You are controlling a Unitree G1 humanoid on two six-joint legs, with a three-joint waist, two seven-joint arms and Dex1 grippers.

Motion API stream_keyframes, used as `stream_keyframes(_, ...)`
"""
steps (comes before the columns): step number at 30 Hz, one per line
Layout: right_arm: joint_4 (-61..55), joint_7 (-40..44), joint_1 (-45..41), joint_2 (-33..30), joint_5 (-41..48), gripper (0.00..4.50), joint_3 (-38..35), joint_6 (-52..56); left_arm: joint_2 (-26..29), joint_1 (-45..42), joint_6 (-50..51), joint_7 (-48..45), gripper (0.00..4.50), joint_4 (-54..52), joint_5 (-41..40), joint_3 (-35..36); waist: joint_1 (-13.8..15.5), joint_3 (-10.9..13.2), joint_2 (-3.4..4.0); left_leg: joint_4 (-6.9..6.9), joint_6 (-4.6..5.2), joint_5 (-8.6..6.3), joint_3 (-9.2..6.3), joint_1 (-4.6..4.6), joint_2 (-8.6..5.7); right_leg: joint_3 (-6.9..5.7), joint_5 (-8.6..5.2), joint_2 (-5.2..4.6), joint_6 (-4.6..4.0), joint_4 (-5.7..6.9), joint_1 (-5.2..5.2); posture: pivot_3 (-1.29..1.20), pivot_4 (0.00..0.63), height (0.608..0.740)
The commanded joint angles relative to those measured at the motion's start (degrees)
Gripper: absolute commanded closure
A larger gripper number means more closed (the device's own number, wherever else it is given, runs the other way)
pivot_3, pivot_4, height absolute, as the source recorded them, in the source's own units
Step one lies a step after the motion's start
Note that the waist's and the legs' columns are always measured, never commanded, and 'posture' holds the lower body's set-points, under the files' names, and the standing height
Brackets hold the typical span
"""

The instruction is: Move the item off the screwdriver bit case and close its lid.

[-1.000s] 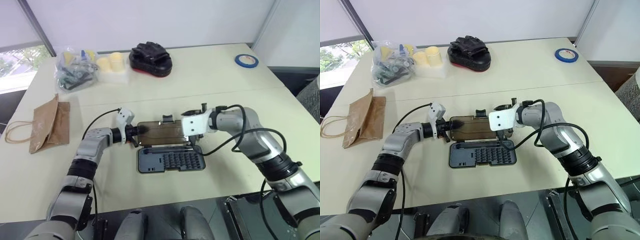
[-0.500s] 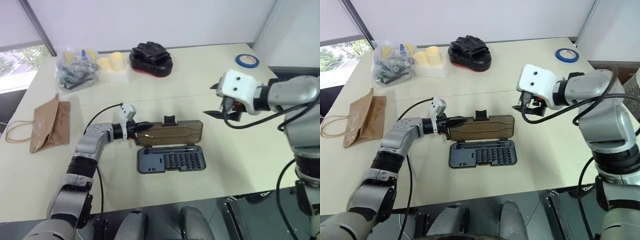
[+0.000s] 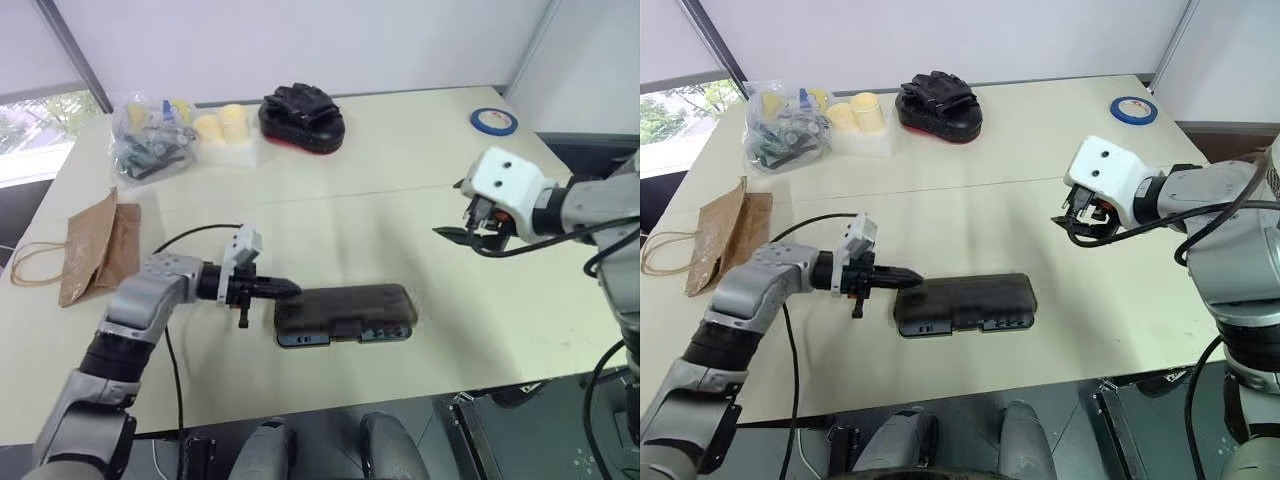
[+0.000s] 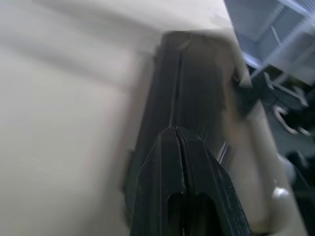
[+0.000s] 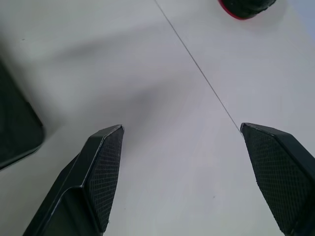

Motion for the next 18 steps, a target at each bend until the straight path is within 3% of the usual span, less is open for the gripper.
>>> stream_keyframes(1, -1.72, -2.97, -1.26, 1.31, 2.86, 0.57, -2.96, 2.53, 1.4, 0.79, -2.68, -1.73, 4.5, -0.93, 1.37, -1.71, 0.04, 0.0, 0.0, 0.0, 0.0, 0.0, 0.0, 0.0, 0.0, 0.01, 0.0, 0.0, 0.0, 0.0, 0.0, 0.0, 0.15, 0.74)
stream_keyframes(10, -6.32, -5.12, -0.15, 7.71, 15.73, 0.57, -6.22, 13.3, -1.42, -3.73, -2.42, 0.87, 4.5, 3.2, 0.51, -0.41, 0.14, 0.0, 0.0, 0.02, 0.01, 0.0, -0.04, -0.01, 0.0, -0.01, 0.0, 0.0, 0.0, 0.0, 0.01, 0.0, 0.15, 0.74)
stream_keyframes(13, -8.64, -4.67, 0.99, 10.09, 21.67, 1.4, -7.48, 17.38, -2.72, -5.95, -2.24, 1.27, 4.5, 5.01, 0.3, -0.44, 0.06, 0.0, 0.0, 0.02, 0.05, -0.03, -0.04, -0.01, 0.0, -0.02, 0.0, 0.0, 0.0, 0.0, 0.02, 0.0, 0.15, 0.74)
stream_keyframes(18, -11.9, -3.65, 4.68, 12.94, 31.4, 3.93, -7.11, 21.0, -5.04, -10.61, -3.5, 0.99, 4.5, 10.0, 1.18, -0.87, 0.03, 0.0, -0.01, 0.06, 0.06, -0.03, -0.03, -0.01, -0.01, -0.03, 0.0, 0.0, 0.0, 0.02, 0.02, 0.0, 0.15, 0.74)
